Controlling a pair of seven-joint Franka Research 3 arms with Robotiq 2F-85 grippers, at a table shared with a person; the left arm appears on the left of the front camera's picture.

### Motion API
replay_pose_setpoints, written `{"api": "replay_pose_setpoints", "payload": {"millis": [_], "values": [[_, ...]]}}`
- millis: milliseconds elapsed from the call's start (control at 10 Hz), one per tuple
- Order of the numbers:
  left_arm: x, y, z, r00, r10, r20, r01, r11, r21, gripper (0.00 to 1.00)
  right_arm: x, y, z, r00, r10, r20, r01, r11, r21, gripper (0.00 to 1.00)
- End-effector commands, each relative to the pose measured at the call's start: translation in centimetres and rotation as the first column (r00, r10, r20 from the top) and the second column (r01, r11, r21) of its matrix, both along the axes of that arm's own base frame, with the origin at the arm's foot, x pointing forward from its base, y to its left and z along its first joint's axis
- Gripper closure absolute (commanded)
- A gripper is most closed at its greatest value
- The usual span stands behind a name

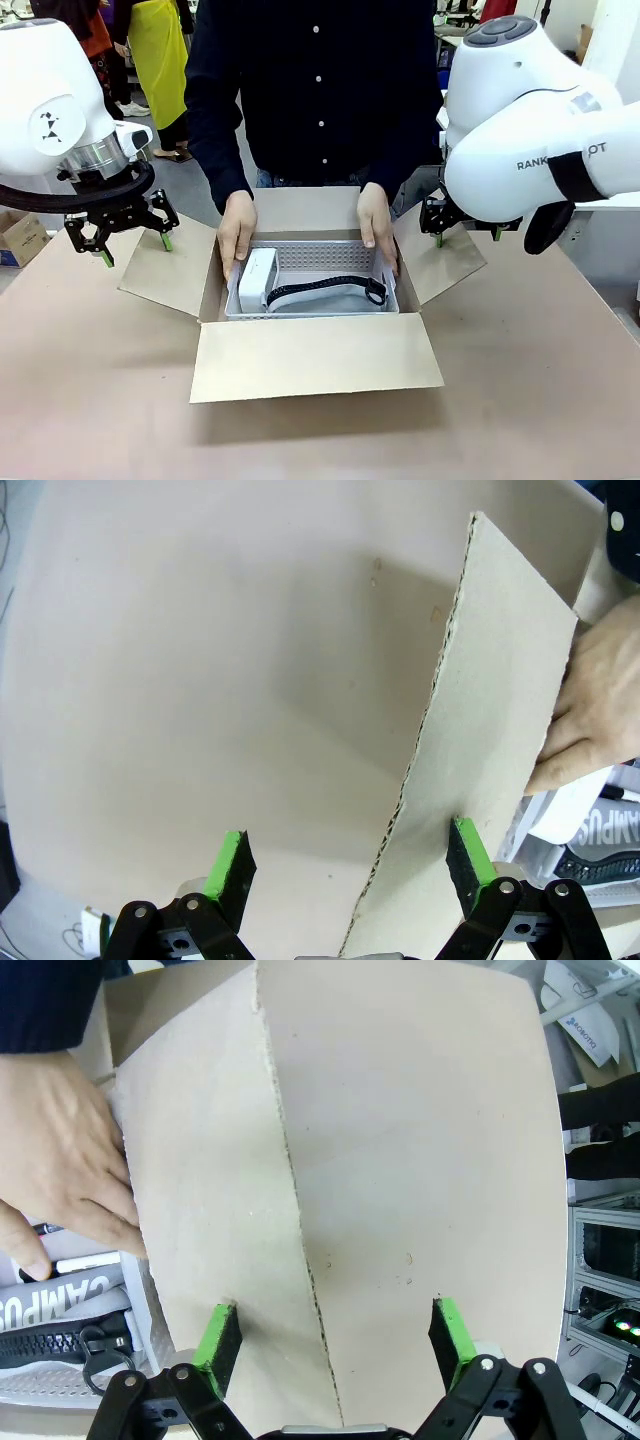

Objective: Pack the gift set into the box.
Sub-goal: Lift both hands away from the flaps of the Package Box.

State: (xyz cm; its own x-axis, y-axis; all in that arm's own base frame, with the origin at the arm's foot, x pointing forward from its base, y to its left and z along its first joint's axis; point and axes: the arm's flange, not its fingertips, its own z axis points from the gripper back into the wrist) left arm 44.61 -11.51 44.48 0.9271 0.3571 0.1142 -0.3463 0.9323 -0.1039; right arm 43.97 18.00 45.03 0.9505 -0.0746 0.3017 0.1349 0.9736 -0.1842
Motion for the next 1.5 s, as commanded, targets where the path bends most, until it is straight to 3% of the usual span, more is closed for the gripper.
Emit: {"api": "replay_pose_setpoints", "payload": {"millis": [0,800,900,1000,1100,1200,1300,1400], "values": [[-0.1,0.0,0.2,1.0,0.016,-0.002,-0.016,1.0,0.014,0.0,0.2,-0.1,0.2,1.0,-0.006,0.007,0.006,1.0,-0.018,0.0],[0.0,0.0,0.0,1.0,0.0,0.0,0.0,1.0,0.0,0.0,0.0,0.0,0.0,1.0,0.0,0.0,0.0,1.0,0.0,0.0],[-0.6,2.0,3.2,0.98,-0.159,-0.118,0.141,0.978,-0.152,0.0,-0.9,-1.8,3.2,0.997,0.078,-0.023,-0.074,0.986,0.148,0.0],[-1.8,6.0,6.8,0.944,-0.304,-0.128,0.228,0.882,-0.412,0.0,-2.0,-6.2,6.8,0.989,0.135,-0.066,-0.104,0.929,0.356,0.0],[-2.9,10.8,8.3,0.916,-0.396,-0.071,0.269,0.734,-0.624,0.0,-3.2,-11.5,8.7,0.982,0.17,-0.078,-0.096,0.817,0.569,0.0],[-3.8,15.4,7.3,0.887,-0.459,0.045,0.304,0.509,-0.805,0.0,-4.3,-17.4,8.1,0.988,0.123,-0.088,-0.008,0.624,0.781,0.0],[-3.9,18.8,4.7,0.909,-0.405,0.103,0.254,0.341,-0.905,0.0,-5.5,-22.0,5.4,0.994,0.084,-0.072,0.029,0.431,0.902,0.0],[-3.9,21.4,1.6,0.949,-0.286,0.129,0.182,0.166,-0.969,0.0,-6.6,-25.2,2.0,0.997,0.01,-0.07,0.064,0.282,0.957,0.0]]}}
